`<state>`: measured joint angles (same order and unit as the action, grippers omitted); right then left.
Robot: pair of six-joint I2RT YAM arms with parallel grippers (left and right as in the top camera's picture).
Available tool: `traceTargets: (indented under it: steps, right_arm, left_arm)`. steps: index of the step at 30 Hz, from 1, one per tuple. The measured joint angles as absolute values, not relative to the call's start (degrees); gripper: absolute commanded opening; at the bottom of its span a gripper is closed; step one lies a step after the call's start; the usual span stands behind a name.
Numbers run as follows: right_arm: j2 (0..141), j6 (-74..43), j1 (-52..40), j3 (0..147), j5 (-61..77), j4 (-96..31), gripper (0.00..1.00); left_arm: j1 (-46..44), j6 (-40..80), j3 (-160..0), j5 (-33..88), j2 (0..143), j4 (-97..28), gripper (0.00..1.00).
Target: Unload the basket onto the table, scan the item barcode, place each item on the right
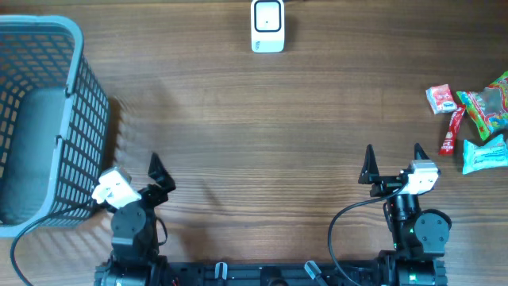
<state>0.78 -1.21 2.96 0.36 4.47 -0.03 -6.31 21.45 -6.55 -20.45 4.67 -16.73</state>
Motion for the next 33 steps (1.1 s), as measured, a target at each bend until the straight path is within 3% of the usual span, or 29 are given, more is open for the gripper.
traceTargets:
  steps: [5, 14, 16, 33]
  right_arm:
    - [0.8, -1.2, 3.0, 0.4, 4.5, -0.1, 1.0]
    - [0.8, -1.2, 3.0, 0.4, 4.5, -0.1, 1.0]
    - [0.8, -1.2, 3.0, 0.4, 4.5, 0.0, 1.0]
    - [0.8, -1.2, 3.0, 0.4, 4.5, 0.0, 1.0]
  left_arm:
    - [-4.1, 21.3, -4.7, -16.4, 3.2, -11.2, 1.0]
    - [-3.2, 7.3, -3.2, -6.4, 1.4, -9.1, 1.0]
    - [-3.2, 6.5, -1.5, -4.6, 0.8, -3.5, 1.0]
    - [-3.2, 6.0, -0.9, -1.6, 0.8, -4.3, 1.0]
